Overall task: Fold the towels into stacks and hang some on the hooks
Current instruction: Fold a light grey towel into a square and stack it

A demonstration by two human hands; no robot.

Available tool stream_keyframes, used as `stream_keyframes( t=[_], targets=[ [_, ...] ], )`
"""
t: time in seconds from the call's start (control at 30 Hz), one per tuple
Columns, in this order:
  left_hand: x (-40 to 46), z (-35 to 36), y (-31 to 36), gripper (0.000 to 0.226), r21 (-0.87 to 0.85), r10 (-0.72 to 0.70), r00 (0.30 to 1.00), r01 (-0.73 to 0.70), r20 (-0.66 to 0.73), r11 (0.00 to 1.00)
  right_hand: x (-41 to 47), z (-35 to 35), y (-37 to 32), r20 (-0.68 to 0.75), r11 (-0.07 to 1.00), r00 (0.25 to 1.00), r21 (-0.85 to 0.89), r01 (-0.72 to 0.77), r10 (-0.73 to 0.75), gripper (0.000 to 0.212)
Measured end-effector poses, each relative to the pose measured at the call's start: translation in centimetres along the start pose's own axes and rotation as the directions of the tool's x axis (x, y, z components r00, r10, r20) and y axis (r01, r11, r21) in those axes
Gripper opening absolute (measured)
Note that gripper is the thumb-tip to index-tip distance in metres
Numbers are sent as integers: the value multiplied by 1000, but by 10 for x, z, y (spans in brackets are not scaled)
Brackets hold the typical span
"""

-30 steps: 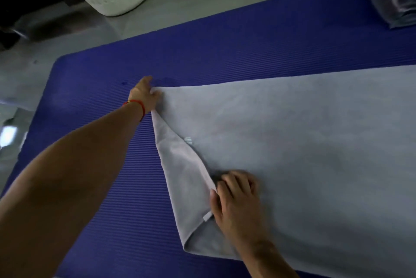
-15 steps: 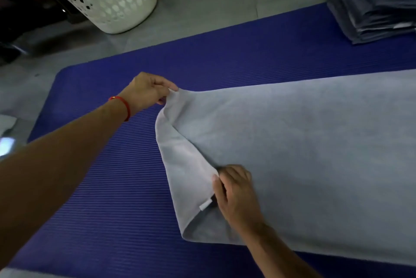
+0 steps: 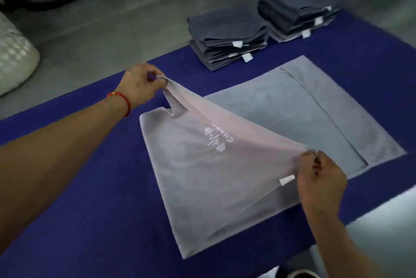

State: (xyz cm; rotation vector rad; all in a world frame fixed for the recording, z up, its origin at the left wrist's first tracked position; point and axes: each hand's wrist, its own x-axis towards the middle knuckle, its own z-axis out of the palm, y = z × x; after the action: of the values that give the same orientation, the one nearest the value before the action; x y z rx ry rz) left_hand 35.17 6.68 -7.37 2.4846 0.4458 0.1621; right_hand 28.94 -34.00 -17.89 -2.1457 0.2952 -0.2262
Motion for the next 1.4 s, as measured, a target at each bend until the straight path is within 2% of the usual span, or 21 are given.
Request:
stream_keyframes(
  t=[0.1, 0.23, 0.37, 0.5, 0.6, 0.7, 0.8, 0.93, 1.1, 1.27, 1.4],
  targets=[
    [50, 61, 70, 9, -42, 68, 998, -67, 3, 997, 33, -31, 28, -77, 993, 995, -94, -76, 69, 34],
    [102, 134, 157, 14, -71, 152, 988, -151, 4, 986, 77, -64, 66, -253, 993, 967, -102, -57, 30, 43],
    [147, 200, 217, 30, -9, 231, 973, -231, -16, 973, 121, -76, 104, -327, 983, 945, -167, -70, 12, 37],
    [170, 267, 250, 28, 154, 256, 967, -252, -5, 955, 143, -63, 129, -418, 970, 905, -175, -169, 82, 30],
    [185, 310, 249, 25, 162, 224, 974, -226, 31, 961, 143, -58, 135, -459, 969, 887, -188, -158, 55, 20],
    [195, 335, 243, 20, 123, 208, 976, -215, 69, 969, 146, -60, 138, -443, 966, 897, -225, -131, 19, 15],
    [201, 344, 238, 16, 112, 266, 957, -279, 120, 954, 152, -61, 143, -370, 961, 928, -236, -145, 49, 21],
    [209, 341, 239, 12, 92, 322, 927, -343, 190, 935, 148, -59, 140, -384, 945, 921, -274, -181, 65, 25],
    [214, 326, 252, 30, 132, 328, 862, -403, 385, 905, 145, -58, 132, -391, 931, 919, -313, -191, 57, 32],
    [196, 291, 266, 24, 142, 378, 842, -459, 384, 877, 145, -57, 134, -380, 942, 923, -284, -179, 61, 21],
    [173, 227, 252, 15, 53, 437, 847, -473, 305, 880, 140, -66, 133, -257, 953, 965, -274, -126, 54, 16]
  ],
)
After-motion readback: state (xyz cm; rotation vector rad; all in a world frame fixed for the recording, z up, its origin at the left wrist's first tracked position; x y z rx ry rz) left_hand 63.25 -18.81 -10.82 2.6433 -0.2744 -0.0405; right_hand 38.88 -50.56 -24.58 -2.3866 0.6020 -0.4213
